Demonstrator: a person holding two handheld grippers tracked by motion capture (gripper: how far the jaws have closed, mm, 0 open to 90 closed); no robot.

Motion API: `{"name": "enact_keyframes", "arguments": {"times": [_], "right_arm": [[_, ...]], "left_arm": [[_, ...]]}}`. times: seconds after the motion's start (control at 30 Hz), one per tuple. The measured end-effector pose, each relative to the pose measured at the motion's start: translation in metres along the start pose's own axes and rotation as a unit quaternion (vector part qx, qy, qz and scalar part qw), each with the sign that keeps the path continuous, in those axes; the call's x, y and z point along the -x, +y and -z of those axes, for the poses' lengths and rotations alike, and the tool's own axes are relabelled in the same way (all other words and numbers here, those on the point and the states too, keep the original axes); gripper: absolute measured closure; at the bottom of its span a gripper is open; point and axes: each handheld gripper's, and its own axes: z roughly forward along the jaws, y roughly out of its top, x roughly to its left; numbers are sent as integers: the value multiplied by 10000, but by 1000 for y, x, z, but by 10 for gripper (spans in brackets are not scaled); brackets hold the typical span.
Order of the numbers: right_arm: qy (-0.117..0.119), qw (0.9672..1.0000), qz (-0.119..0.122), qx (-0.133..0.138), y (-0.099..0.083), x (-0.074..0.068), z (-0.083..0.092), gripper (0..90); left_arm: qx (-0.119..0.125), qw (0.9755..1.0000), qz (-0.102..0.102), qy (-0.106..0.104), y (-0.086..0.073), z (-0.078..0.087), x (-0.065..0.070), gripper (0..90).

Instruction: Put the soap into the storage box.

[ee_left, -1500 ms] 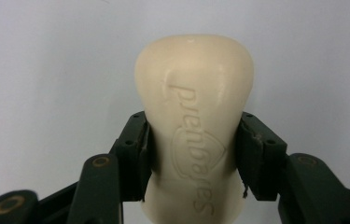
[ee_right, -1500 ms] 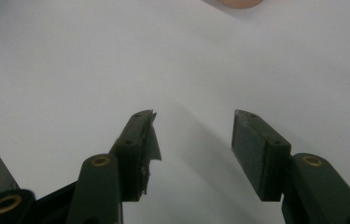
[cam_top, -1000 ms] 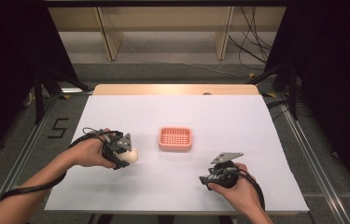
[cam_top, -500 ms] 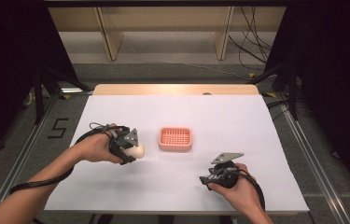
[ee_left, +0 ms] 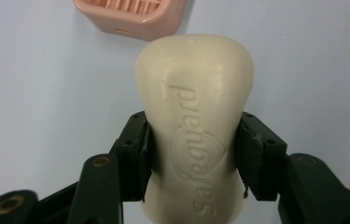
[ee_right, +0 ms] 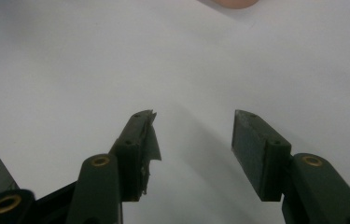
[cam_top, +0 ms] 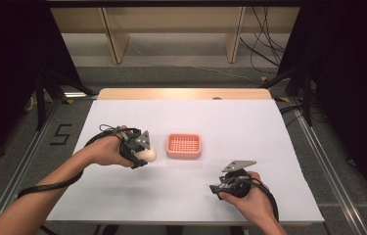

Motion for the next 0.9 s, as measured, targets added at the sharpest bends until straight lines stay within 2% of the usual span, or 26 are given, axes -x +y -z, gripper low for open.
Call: {"name": "enact_keyframes", "arguments": {"times": [0.03, 0.43, 0.5, 0.57, 0.67, 0.7, 0.77, 0.83, 0.9], "right_arm": [[23, 10000, -82, -33, 0, -1, 1, 491], [-38, 9999, -146, 14, -1, -2, 0, 491], [-21, 9999, -129, -15, -1, -1, 1, 491], [-36, 10000, 47, 56, -1, 1, 0, 491], [28, 9999, -108, -25, -1, -1, 1, 491], [20, 9999, -123, 57, -1, -1, -1, 491], [26, 9999, -114, 13, -1, -1, 0, 491], [-13, 10000, -89, -32, -1, 0, 1, 491], [4, 9999, -135, 34, -2, -1, 0, 491]], "left_arm": [[-7, 10000, -53, 16, 1, 0, -1, 498], [67, 9999, -126, 40, 11, -3, -6, 498], [59, 9999, -127, 45, 13, -3, -6, 498], [69, 9999, -139, 39, 14, -3, -7, 498], [72, 9999, -151, 30, 17, -3, -7, 498], [70, 9998, -174, 41, 18, -3, -8, 498], [83, 9999, -92, 20, 20, -4, -7, 498], [94, 9999, -127, 25, 22, -4, -8, 498], [95, 9998, -160, 48, 24, -4, -9, 498]]}}
